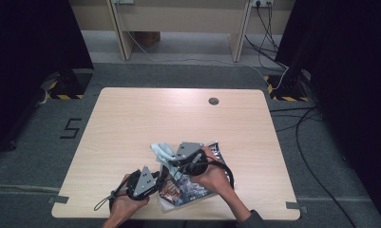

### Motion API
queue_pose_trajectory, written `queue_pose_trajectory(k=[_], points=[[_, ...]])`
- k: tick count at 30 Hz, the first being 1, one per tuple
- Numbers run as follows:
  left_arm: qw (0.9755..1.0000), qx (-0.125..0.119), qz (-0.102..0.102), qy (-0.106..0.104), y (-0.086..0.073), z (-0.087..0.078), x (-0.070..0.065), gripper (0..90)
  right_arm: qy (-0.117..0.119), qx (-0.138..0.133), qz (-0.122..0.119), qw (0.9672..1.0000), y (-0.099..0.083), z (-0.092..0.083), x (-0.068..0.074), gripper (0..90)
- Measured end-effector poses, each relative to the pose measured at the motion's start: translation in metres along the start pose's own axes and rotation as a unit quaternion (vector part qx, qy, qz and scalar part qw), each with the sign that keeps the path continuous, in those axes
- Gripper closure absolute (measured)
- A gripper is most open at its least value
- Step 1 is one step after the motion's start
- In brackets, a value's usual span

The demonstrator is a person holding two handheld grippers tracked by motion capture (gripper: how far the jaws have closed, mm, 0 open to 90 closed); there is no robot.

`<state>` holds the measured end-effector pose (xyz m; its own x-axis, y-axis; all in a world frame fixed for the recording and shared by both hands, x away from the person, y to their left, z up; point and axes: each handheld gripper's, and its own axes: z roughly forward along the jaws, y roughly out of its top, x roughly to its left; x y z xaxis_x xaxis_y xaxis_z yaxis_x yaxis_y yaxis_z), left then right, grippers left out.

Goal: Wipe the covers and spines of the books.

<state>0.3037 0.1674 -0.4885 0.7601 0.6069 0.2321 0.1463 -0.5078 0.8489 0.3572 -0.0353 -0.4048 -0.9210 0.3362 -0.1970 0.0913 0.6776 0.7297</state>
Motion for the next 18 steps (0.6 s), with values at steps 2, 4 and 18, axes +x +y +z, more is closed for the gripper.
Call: queue_pose_trajectory(k=[2, 4, 18], points=[[1.0, -0.001, 0.0, 0.0, 0.0, 0.0, 0.0, 78.7, 0.0, 0.003, -0.004, 1.0, 0.002, 0.0, 0.002, 81.3], [1.0, -0.002, 0.0, 0.0, 0.001, 0.0, 0.0, 78.7, 0.001, 0.003, -0.002, 1.0, 0.001, -0.001, 0.001, 81.5], [1.0, -0.001, 0.006, 0.001, 0.001, 0.0, -0.001, 78.8, -0.003, 0.008, -0.026, 0.9996, 0.008, -0.004, 0.01, 81.3]])
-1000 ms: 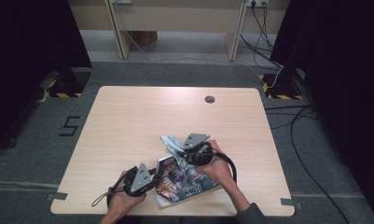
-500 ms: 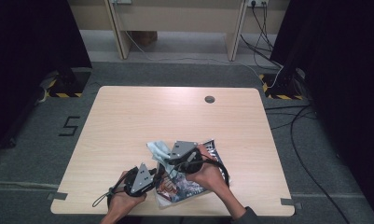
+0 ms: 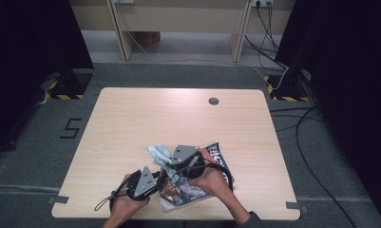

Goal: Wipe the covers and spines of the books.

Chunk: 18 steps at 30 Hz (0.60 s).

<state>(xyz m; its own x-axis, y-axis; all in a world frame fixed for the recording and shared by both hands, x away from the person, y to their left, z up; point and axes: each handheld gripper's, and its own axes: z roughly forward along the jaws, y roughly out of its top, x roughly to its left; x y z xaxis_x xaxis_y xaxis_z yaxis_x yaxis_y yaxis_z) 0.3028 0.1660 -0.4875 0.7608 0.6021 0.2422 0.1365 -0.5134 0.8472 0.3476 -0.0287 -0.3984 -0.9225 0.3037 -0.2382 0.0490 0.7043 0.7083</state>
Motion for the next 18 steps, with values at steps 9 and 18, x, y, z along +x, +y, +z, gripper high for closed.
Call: queue_pose_trajectory(k=[9, 18], points=[[1.0, -0.003, -0.003, 0.0, 0.0, 0.001, 0.0, 78.5, -0.01, 0.021, 0.041, 0.9989, -0.019, 0.002, -0.022, 81.5], [1.0, -0.002, 0.001, 0.0, 0.0, 0.0, 0.0, 78.4, -0.002, 0.008, 0.023, 0.9997, -0.011, 0.001, -0.014, 81.4]])
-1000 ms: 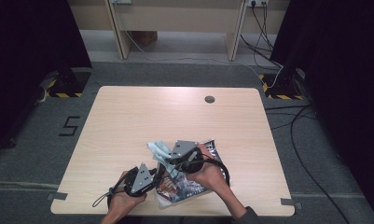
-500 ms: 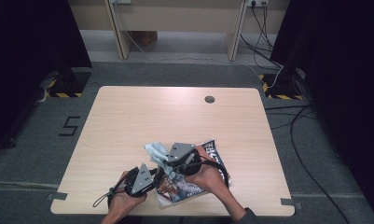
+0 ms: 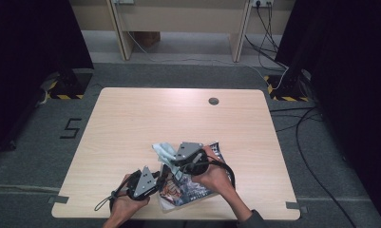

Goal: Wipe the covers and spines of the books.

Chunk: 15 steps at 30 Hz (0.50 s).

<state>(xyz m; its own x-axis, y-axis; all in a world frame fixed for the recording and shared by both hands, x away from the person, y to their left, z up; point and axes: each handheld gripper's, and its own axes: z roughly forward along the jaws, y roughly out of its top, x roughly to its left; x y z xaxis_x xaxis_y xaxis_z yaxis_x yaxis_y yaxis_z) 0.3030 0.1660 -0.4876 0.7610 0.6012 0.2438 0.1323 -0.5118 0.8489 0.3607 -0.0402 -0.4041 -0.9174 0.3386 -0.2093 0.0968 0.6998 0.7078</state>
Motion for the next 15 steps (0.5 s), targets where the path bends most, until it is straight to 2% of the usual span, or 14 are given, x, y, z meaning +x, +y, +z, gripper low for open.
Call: queue_pose_trajectory(k=[3, 5, 6, 7, 9, 15], points=[[1.0, -0.001, -0.002, 0.001, 0.0, 0.0, 0.0, 78.3, 0.0, 0.005, 0.022, 0.9998, -0.005, 0.0, -0.006, 81.5], [1.0, 0.001, -0.001, 0.0, 0.0, 0.0, 0.0, 78.2, -0.007, 0.013, 0.02, 0.9997, -0.011, 0.002, -0.013, 81.5], [1.0, 0.002, 0.0, 0.0, 0.0, 0.0, 0.0, 78.2, -0.005, 0.017, 0.037, 0.9991, -0.014, 0.002, -0.015, 81.5], [1.0, 0.002, 0.0, 0.0, 0.0, 0.0, 0.0, 78.1, -0.007, 0.016, 0.03, 0.9994, -0.017, 0.003, -0.021, 81.5], [1.0, 0.002, 0.0, 0.0, 0.0, 0.001, 0.0, 78.1, -0.013, 0.026, 0.045, 0.9986, -0.023, 0.004, -0.027, 81.5], [1.0, 0.002, 0.002, -0.001, 0.0, 0.0, 0.0, 78.0, -0.027, 0.045, 0.062, 0.9967, -0.038, 0.005, -0.045, 81.5]])
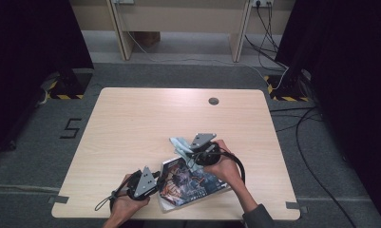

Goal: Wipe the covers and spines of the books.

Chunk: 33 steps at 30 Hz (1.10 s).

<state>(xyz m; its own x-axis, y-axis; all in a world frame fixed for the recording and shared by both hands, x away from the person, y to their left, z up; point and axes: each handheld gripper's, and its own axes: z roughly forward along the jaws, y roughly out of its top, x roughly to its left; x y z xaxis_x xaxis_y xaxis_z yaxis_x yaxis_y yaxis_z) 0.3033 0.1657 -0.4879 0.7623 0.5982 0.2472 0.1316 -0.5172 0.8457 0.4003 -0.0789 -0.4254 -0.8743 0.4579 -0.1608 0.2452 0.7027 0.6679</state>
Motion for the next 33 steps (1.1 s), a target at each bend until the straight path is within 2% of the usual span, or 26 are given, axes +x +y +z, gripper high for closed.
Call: queue_pose_trajectory(k=[11, 22, 26, 28, 31, 33], points=[[1.0, 0.0, 0.0, -0.001, 0.0, 0.0, 0.0, 77.5, -0.005, 0.027, 0.03, 0.9992, -0.019, 0.01, -0.034, 81.4], [1.0, -0.004, 0.003, -0.001, 0.001, 0.0, -0.001, 77.5, -0.041, 0.062, 0.057, 0.9957, -0.048, 0.016, -0.066, 81.4], [1.0, -0.005, 0.003, -0.002, 0.001, -0.001, 0.0, 77.6, -0.04, 0.06, 0.047, 0.9963, -0.045, 0.014, -0.063, 81.4], [1.0, -0.004, 0.004, -0.002, 0.001, -0.001, 0.0, 77.5, -0.023, 0.046, 0.04, 0.9979, -0.038, 0.012, -0.057, 81.3], [1.0, -0.004, 0.004, -0.001, 0.001, -0.001, -0.001, 77.4, -0.019, 0.044, 0.014, 0.9987, -0.026, 0.011, -0.044, 81.2], [1.0, -0.004, 0.005, -0.002, 0.001, -0.001, 0.0, 77.4, -0.008, 0.031, 0.001, 0.9995, -0.018, 0.008, -0.037, 81.2]])
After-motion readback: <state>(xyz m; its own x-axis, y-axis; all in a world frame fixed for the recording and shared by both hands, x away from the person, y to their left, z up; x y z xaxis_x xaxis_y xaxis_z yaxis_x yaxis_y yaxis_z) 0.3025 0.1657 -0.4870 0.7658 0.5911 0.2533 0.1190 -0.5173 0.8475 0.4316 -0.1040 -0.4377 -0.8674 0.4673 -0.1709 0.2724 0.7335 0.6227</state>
